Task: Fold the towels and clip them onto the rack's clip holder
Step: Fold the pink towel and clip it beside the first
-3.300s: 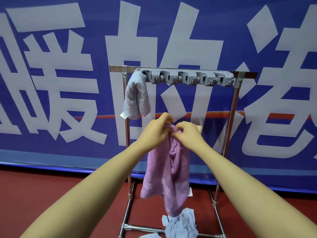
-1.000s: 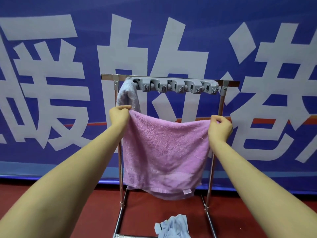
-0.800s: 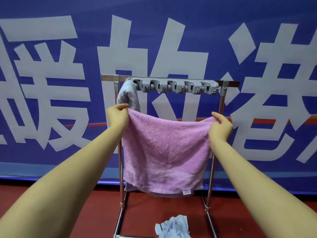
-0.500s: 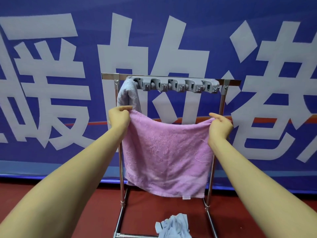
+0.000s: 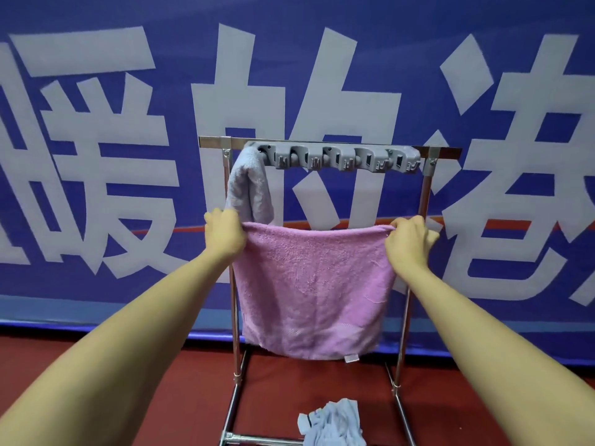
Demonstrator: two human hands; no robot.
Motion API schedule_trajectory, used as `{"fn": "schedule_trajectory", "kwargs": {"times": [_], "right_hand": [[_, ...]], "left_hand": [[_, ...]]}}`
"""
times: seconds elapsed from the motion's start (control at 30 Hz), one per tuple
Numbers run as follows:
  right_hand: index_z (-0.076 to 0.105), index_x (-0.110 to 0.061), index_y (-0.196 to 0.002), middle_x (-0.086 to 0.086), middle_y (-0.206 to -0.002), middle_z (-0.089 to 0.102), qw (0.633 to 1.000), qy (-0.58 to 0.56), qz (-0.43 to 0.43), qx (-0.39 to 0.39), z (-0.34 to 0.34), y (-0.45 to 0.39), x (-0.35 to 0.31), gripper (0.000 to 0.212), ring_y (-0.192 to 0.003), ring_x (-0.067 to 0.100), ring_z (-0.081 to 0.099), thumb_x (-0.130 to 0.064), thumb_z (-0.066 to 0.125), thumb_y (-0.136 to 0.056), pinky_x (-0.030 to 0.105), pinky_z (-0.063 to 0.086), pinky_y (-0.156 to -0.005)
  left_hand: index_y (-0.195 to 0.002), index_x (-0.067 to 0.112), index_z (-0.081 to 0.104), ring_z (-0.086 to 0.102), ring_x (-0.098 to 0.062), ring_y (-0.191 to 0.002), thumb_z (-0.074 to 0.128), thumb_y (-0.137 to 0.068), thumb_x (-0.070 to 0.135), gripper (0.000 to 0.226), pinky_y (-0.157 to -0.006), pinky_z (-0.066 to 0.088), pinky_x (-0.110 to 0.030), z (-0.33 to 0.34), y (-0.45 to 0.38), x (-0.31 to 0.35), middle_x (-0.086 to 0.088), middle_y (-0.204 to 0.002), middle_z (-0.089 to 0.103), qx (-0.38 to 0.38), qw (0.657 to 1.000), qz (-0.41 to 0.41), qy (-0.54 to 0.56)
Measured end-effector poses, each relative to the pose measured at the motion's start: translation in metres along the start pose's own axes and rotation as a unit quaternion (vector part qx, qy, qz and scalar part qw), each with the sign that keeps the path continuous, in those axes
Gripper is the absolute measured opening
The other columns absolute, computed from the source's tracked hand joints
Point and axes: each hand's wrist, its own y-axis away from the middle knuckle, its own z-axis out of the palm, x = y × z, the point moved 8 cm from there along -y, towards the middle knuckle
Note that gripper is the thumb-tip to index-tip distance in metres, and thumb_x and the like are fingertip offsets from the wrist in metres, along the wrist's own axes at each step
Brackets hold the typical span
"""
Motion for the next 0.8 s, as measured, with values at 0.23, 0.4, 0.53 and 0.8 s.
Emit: {"fn": "schedule_trajectory", "kwargs": {"times": [0.23, 0.4, 0.53, 0.8], "right_hand": [[0.059, -0.009, -0.108, 0.011, -0.111, 0.056, 0.988, 0.118, -0.088, 0.041, -0.007, -0.004, -0.022, 0.021, -0.103, 0.029, 0.051, -0.007, 0.051, -0.090, 0.040, 0.029, -0.091], [0.057, -0.002, -0.102, 0.016, -0.103, 0.059, 0.986, 0.108, -0.118, 0.047, -0.017, -0.014, -0.036, 0.016, -0.098, 0.032, 0.053, -0.001, 0.050, -0.088, 0.042, 0.034, -0.088], [0.058, -0.002, -0.099, 0.016, -0.102, 0.060, 0.987, 0.091, -0.120, 0.065, -0.026, -0.019, -0.042, 0.014, -0.098, 0.033, 0.053, 0.001, 0.053, -0.086, 0.040, 0.034, -0.087], [0.059, -0.007, -0.113, 0.014, -0.113, 0.057, 0.983, 0.129, -0.133, 0.015, -0.022, -0.019, -0.046, 0.027, -0.105, 0.031, 0.052, -0.005, 0.049, -0.088, 0.040, 0.038, -0.087]], "left_hand": [[-0.081, 0.000, 0.059, 0.050, -0.034, -0.092, 0.048, -0.084, -0.001, 0.012, -0.078, 0.036, -0.037, -0.021, -0.004, 0.010, -0.019, -0.106, 0.055, 0.044, 0.988, 0.051, -0.142], [-0.056, 0.010, 0.028, 0.039, -0.030, -0.068, 0.043, -0.079, -0.010, 0.034, -0.067, 0.030, -0.036, -0.038, -0.010, 0.016, -0.020, -0.091, 0.061, 0.069, 0.987, 0.079, -0.122], [-0.063, 0.009, 0.035, 0.046, -0.034, -0.071, 0.045, -0.080, -0.009, 0.027, -0.069, 0.030, -0.036, -0.047, -0.015, 0.020, -0.020, -0.094, 0.060, 0.088, 0.983, 0.092, -0.130], [-0.102, 0.004, 0.058, 0.054, -0.036, -0.096, 0.042, -0.086, 0.000, 0.023, -0.088, 0.038, -0.040, -0.034, -0.017, 0.021, -0.019, -0.111, 0.054, 0.027, 0.982, 0.077, -0.170]]}}
